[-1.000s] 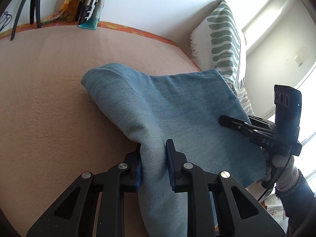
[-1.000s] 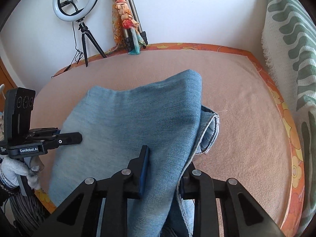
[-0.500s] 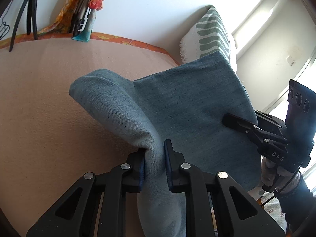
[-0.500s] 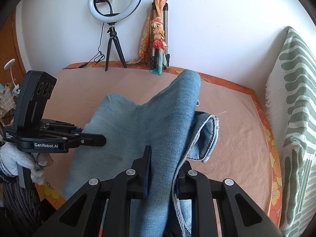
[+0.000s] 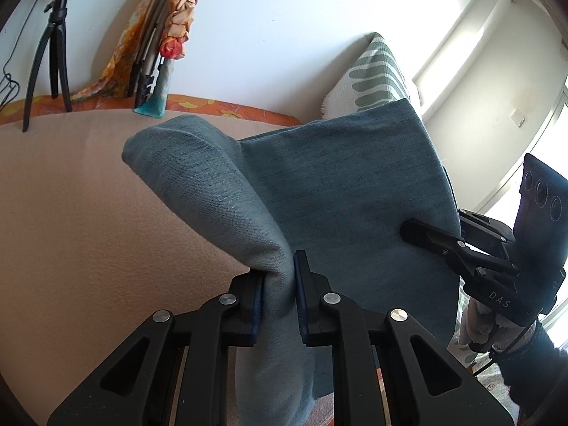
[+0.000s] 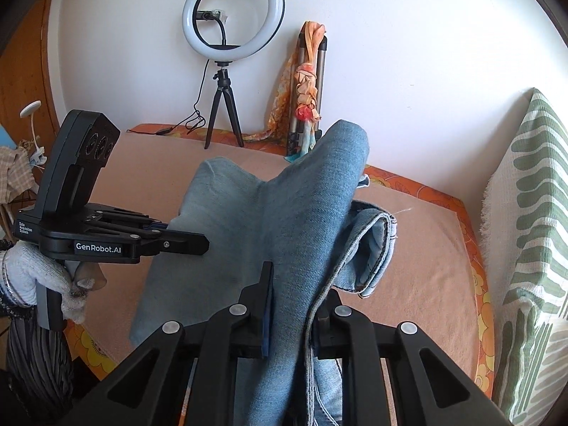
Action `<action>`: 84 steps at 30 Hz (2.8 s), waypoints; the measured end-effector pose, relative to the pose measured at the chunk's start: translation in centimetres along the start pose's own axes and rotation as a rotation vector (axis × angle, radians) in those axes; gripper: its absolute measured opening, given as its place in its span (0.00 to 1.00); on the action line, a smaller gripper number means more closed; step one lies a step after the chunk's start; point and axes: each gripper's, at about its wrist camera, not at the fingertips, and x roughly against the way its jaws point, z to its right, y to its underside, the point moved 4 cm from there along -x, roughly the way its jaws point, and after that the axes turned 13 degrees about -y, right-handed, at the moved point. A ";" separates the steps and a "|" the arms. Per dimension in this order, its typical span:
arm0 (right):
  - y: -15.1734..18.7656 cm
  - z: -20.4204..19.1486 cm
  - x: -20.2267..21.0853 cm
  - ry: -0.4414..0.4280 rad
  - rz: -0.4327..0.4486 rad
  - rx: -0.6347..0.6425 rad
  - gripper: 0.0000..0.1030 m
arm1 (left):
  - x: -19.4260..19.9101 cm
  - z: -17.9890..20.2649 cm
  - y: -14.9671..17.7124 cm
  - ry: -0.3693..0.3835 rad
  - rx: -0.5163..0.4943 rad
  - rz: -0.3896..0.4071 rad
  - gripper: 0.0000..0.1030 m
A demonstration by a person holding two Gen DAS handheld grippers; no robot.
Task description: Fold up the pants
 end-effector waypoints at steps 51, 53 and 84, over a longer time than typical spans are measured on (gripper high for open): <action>-6.6 22.4 -13.7 0.400 -0.079 -0.133 0.77 | -13.5 -0.2 -14.6 -0.310 -0.159 0.080 0.35; -6.4 21.5 -13.2 0.401 -0.078 -0.126 0.78 | -12.2 -0.5 -14.2 -0.312 -0.156 0.090 0.41; -2.8 2.5 6.6 0.324 0.191 -0.117 1.00 | 9.2 4.8 -5.5 -0.268 -0.209 0.260 0.71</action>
